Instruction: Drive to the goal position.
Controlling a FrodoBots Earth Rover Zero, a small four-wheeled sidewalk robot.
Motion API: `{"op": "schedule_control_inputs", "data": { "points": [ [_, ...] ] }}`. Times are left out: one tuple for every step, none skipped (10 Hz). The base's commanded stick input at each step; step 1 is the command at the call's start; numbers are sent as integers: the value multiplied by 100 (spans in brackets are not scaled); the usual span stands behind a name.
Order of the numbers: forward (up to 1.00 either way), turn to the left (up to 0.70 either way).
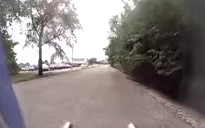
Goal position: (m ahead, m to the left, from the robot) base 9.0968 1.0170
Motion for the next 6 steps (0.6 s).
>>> {"op": "schedule_control_inputs", "data": {
  "points": [
    [45,0],
    [45,0],
    [45,0],
    [45,0],
    [45,0],
    [45,0]
  ]
}}
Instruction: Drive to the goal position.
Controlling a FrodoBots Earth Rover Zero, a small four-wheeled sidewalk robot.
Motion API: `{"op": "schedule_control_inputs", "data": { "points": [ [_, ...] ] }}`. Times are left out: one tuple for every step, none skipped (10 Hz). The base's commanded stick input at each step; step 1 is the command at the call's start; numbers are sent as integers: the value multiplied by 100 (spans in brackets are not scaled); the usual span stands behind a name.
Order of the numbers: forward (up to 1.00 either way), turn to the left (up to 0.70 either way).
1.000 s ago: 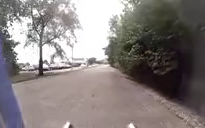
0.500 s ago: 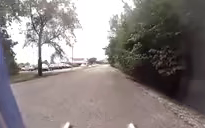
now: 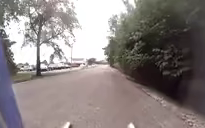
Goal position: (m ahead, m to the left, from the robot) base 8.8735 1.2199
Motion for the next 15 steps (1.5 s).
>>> {"op": "schedule_control_inputs", "data": {
  "points": [
    [45,0],
    [45,0],
    [45,0],
    [45,0],
    [45,0],
    [45,0],
    [45,0],
    [45,0],
    [45,0],
    [45,0],
    [45,0],
    [45,0],
    [45,0],
    [45,0],
    [45,0]
  ]
}}
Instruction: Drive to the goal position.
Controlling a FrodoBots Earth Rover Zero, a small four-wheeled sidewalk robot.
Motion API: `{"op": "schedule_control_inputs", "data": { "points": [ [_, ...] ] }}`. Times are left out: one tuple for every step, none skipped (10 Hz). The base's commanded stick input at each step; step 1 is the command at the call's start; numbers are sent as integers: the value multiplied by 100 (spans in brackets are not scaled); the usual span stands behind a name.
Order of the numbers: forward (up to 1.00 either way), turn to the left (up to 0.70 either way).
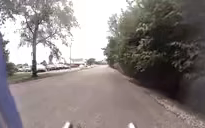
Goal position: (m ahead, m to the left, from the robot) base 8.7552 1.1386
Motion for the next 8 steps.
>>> {"op": "schedule_control_inputs", "data": {
  "points": [
    [45,0],
    [45,0],
    [45,0],
    [45,0],
    [45,0],
    [45,0],
    [45,0],
    [45,0]
  ]
}}
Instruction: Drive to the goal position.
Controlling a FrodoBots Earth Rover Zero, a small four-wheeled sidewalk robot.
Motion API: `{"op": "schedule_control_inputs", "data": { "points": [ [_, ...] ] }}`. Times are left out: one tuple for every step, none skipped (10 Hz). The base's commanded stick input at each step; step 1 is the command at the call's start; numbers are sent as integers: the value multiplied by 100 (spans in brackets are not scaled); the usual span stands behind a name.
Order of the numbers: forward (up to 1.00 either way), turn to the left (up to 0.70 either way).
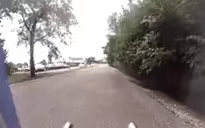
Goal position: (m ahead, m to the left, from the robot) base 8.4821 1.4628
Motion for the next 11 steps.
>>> {"op": "schedule_control_inputs", "data": {
  "points": [
    [45,0],
    [45,0],
    [45,0],
    [45,0],
    [45,0],
    [45,0],
    [45,0],
    [45,0],
    [45,0],
    [45,0],
    [45,0]
  ]
}}
